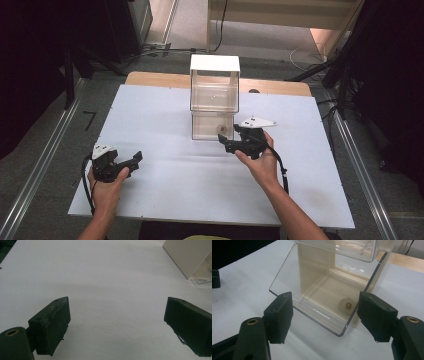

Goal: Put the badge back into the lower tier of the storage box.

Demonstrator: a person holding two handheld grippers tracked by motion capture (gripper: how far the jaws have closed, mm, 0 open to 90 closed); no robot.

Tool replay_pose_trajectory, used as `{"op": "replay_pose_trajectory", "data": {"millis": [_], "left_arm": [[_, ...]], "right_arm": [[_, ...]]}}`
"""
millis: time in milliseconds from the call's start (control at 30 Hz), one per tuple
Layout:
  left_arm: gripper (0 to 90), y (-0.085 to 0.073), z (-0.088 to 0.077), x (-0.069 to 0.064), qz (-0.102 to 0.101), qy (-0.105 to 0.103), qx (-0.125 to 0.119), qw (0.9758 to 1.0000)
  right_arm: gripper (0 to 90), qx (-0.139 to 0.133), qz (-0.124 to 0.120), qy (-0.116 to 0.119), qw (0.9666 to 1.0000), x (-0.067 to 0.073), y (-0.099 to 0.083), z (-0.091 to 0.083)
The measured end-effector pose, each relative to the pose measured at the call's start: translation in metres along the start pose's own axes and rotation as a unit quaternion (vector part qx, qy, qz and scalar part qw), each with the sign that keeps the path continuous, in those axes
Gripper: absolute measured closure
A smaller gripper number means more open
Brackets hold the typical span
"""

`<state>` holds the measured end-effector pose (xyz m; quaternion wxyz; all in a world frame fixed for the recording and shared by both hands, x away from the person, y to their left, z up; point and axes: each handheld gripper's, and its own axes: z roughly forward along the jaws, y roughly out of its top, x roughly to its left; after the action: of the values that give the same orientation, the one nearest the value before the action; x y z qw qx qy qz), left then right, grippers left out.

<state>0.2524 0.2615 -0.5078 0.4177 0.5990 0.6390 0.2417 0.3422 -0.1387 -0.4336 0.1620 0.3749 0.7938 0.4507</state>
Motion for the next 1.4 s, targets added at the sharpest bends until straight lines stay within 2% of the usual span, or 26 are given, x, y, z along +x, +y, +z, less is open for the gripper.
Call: {"op": "replay_pose_trajectory", "data": {"millis": [667, 1100, 1400], "left_arm": [[6.9, 0.0, 0.0, 0.0, 0.001, 0.001, 0.002, 1.0], [6.9, 0.0, 0.001, -0.001, 0.0, 0.0, 0.002, 1.0], [6.9, 0.0, 0.001, -0.002, -0.001, -0.001, 0.001, 1.0]], "right_arm": [[20.8, 0.007, 0.013, -0.02, 0.9997, -0.015, -0.019, -0.017], [20.6, 0.002, 0.029, -0.046, 0.9985, -0.035, -0.039, -0.043], [20.6, -0.001, 0.049, -0.07, 0.9964, -0.052, -0.055, -0.066]]}}
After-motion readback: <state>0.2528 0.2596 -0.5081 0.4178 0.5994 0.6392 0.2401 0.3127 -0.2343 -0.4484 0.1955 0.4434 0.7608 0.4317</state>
